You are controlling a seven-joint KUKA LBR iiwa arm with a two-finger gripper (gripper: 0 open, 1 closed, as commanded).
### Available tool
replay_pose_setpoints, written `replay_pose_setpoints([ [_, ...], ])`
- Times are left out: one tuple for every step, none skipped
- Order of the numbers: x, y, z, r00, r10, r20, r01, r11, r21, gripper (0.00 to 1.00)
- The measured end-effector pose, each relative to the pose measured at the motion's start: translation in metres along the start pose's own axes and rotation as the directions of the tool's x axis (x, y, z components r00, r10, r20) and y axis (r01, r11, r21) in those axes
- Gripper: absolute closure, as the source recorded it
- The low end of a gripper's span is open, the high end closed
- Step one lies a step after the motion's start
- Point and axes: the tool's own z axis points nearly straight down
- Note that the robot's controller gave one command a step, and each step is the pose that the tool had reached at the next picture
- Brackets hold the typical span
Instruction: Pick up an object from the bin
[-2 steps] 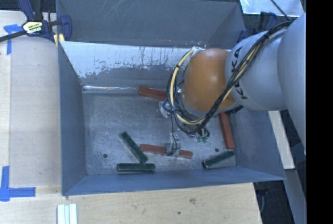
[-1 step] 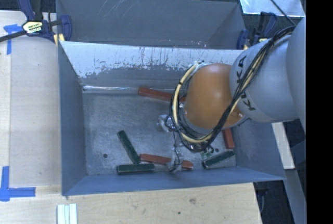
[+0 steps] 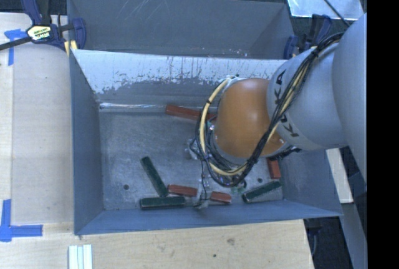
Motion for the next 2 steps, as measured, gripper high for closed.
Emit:
replay_pose_setpoints([
  [0.001,-0.007,-0.01,0.998,0.062,0.007,-0.062,0.998,-0.001,0.0],
  [0.007,-0.04,0.008,0.996,0.092,0.0,-0.092,0.996,0.002,0.0],
])
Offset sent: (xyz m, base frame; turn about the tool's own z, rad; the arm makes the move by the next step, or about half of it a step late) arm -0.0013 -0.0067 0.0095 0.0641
